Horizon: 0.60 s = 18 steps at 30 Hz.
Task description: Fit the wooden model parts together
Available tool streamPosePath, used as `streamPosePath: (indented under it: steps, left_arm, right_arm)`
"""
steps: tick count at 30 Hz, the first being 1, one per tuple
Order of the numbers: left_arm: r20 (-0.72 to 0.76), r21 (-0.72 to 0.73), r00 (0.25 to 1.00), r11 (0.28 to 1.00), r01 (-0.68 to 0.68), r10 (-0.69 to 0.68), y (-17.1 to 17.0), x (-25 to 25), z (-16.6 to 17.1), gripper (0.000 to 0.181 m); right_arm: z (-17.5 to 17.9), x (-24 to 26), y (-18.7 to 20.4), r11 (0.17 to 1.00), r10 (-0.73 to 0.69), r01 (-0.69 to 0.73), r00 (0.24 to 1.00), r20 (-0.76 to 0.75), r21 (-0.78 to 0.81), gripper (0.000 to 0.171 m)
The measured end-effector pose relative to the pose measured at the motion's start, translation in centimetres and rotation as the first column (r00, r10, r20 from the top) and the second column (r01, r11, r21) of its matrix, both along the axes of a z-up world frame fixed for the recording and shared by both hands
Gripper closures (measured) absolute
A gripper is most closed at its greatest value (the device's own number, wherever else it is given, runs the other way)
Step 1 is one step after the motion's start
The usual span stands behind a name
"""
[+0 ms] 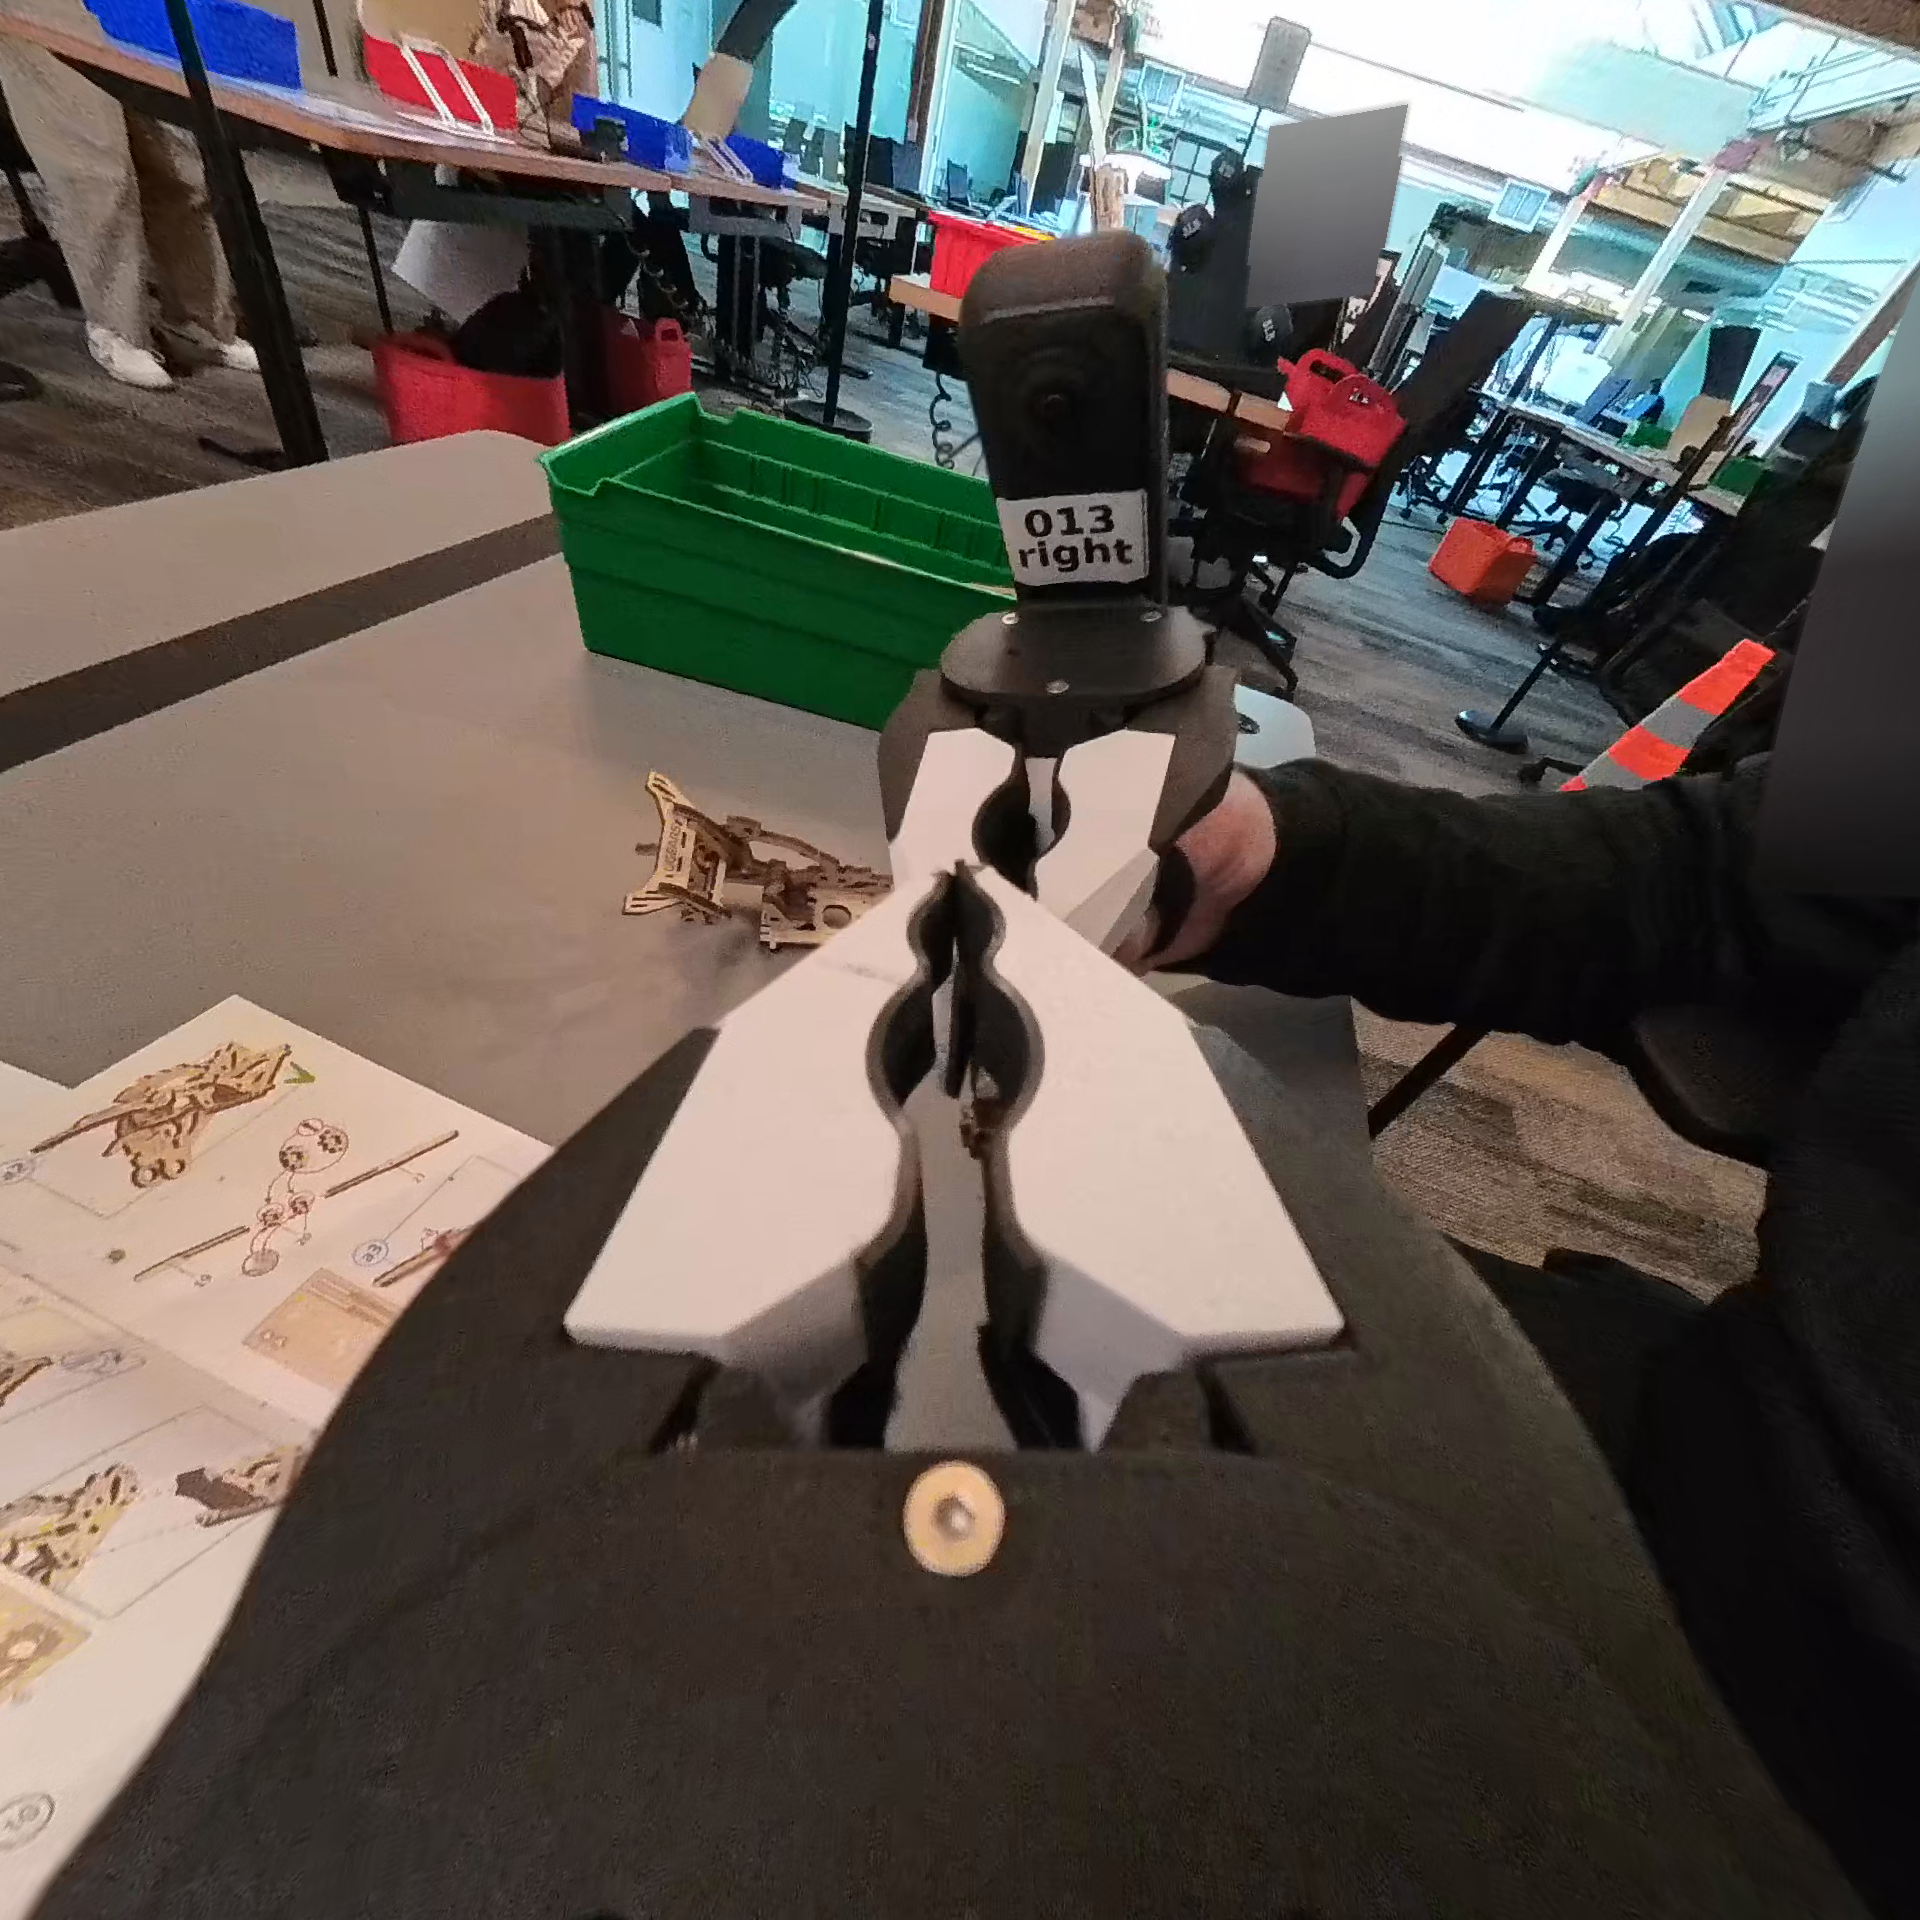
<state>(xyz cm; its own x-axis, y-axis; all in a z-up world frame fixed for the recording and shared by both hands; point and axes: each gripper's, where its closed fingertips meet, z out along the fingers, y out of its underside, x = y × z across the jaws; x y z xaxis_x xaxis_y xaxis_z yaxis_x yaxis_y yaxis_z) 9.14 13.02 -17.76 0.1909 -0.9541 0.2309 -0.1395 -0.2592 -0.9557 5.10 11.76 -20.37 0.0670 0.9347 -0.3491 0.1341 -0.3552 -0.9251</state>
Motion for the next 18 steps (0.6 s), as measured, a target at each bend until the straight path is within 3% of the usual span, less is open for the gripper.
streamPosePath:
  steps: [7,10,18]
  left_arm:
    - [-0.048,0.047,0.999,0.999,0.002,0.0,-0.3,-0.2,-1.2,0.181]
    - [0.008,0.049,1.0,0.999,-0.003,0.003,-0.4,-0.2,-1.1,0.181]
    - [0.144,0.063,0.99,0.998,-0.012,0.003,-0.4,-1.4,0.7,0.181]
  right_arm:
    - [-1.2,-0.6,0.0,0.996,-0.01,0.001,0.994,0.107,0.086,0.171]
    - [-0.9,-1.1,0.0,0.993,-0.02,0.004,0.991,0.131,0.12,0.171]
    - [-0.3,-1.0,0.5,0.948,-0.102,-0.052,0.886,0.453,0.314,0.171]
